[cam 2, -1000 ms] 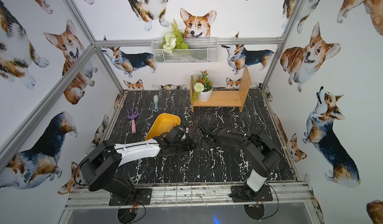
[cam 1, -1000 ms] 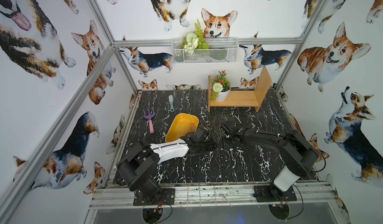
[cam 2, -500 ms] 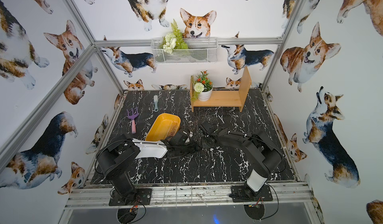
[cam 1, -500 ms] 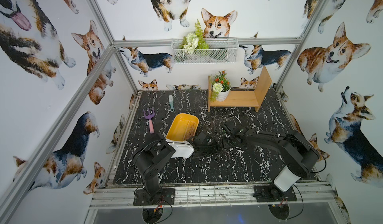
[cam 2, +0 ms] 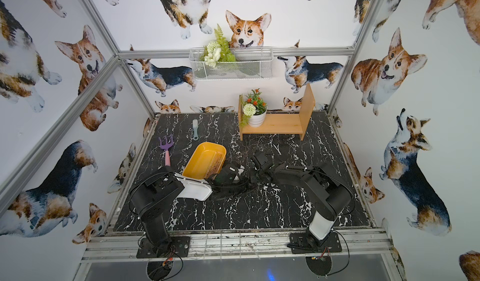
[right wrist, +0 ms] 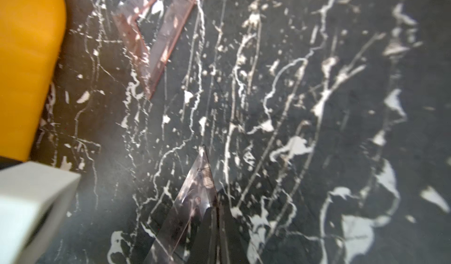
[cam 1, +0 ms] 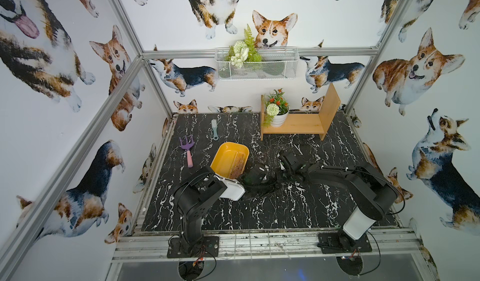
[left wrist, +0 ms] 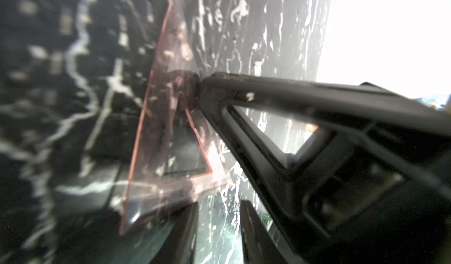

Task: Put the scattered rulers into the storage box
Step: Pick up the ruler from the center of the board.

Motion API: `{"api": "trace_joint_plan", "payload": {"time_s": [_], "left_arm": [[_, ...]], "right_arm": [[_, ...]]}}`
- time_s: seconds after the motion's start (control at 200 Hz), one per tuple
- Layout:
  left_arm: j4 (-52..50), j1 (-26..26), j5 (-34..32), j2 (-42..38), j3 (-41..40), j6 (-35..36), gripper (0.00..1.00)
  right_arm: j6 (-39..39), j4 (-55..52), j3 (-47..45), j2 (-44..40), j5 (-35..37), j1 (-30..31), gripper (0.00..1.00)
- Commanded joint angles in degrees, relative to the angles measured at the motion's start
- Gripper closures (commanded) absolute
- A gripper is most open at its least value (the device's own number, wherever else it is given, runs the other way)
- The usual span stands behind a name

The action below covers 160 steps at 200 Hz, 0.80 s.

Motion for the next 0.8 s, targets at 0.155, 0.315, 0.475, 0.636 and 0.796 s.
{"api": "trace_joint_plan", "payload": {"time_s": [0.155, 0.315, 0.475, 0.636, 0.796], "left_arm": [[-16.4, 0.0, -9.0, -13.3, -3.9, 3.9, 0.63], [-20.6, 0.5, -12.6, -18.3, -6.1, 4.7, 0.57], [-15.1, 1.0, -10.6, -14.2, -6.6, 3.1, 0.57], [-10.0, 1.5, -10.2, -11.5, -6.8, 1.3, 0.57], [-5.3, 1.6, -9.2, -7.3, -7.1, -0.6, 0.57]], "right_arm": [[-0.7, -23.3, -2.8, 2.9, -3.7, -0.1, 0.94], [-0.7, -23.1, -3.0, 2.9, -3.8, -0.2, 0.94], [-0.7, -22.8, -2.9, 3.0, -4.2, -0.2, 0.94], [-0.7, -22.6, -3.1, 3.0, -4.5, -0.2, 0.95], [-0.7, -22.3, -3.5, 3.0, -4.8, -0.2, 0.95]]}}
